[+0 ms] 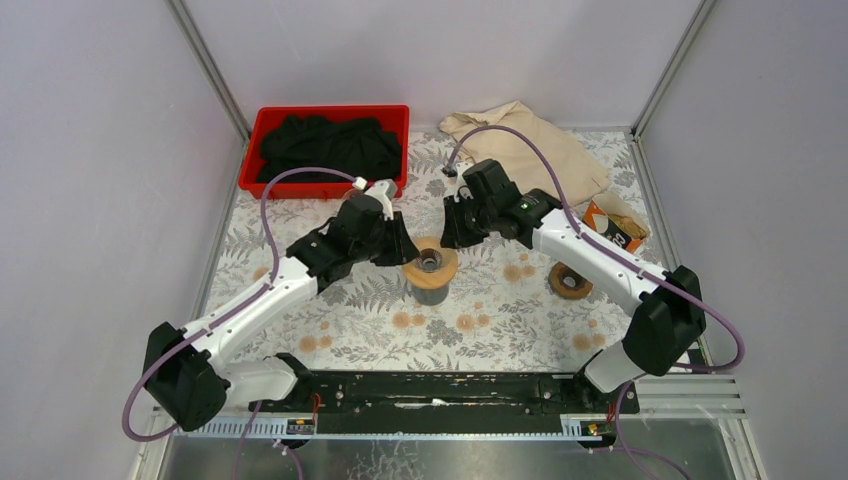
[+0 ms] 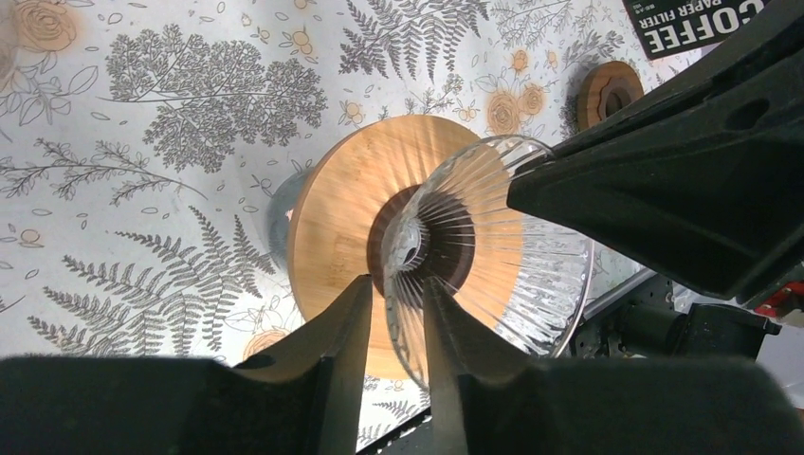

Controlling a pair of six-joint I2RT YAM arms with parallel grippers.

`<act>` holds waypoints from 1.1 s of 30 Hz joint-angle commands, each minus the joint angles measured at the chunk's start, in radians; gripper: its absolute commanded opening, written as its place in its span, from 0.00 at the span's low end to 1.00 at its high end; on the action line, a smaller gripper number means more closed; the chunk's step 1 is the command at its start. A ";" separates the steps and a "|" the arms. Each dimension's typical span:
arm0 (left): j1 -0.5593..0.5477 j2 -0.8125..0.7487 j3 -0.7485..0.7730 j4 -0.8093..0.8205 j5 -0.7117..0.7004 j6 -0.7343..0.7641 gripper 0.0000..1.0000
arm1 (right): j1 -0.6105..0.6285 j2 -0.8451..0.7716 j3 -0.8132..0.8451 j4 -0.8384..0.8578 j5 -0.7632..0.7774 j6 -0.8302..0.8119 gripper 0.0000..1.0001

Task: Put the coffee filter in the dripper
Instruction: Place the coffee dripper in the dripper holder, then adjust the coffee filter holder at the center of the board.

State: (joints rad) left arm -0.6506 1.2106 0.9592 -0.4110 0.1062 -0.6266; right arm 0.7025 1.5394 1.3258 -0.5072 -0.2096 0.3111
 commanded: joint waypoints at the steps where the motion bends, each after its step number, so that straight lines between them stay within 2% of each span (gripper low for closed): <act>1: -0.008 -0.043 0.029 -0.013 -0.056 0.018 0.37 | 0.014 0.014 0.036 -0.122 0.019 0.014 0.20; 9: 0.000 -0.116 0.028 -0.020 -0.103 0.017 0.55 | 0.014 -0.035 0.139 -0.141 0.057 0.001 0.48; 15: 0.009 -0.141 0.059 -0.058 -0.126 0.052 0.66 | 0.010 -0.073 0.184 -0.190 0.145 -0.037 0.60; 20: 0.022 -0.153 0.111 -0.112 -0.145 0.110 0.72 | -0.036 -0.111 0.187 -0.236 0.251 -0.067 0.67; 27: 0.065 -0.172 0.193 -0.183 -0.206 0.231 0.78 | -0.200 -0.175 0.137 -0.258 0.331 -0.093 0.71; 33: 0.094 -0.210 0.173 -0.160 -0.294 0.325 0.80 | -0.314 -0.185 0.113 -0.253 0.432 -0.109 0.78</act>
State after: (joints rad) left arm -0.5716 1.0313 1.1309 -0.5755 -0.0959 -0.4030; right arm 0.4404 1.3750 1.4517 -0.7578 0.1234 0.2291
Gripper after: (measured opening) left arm 0.794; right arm 0.761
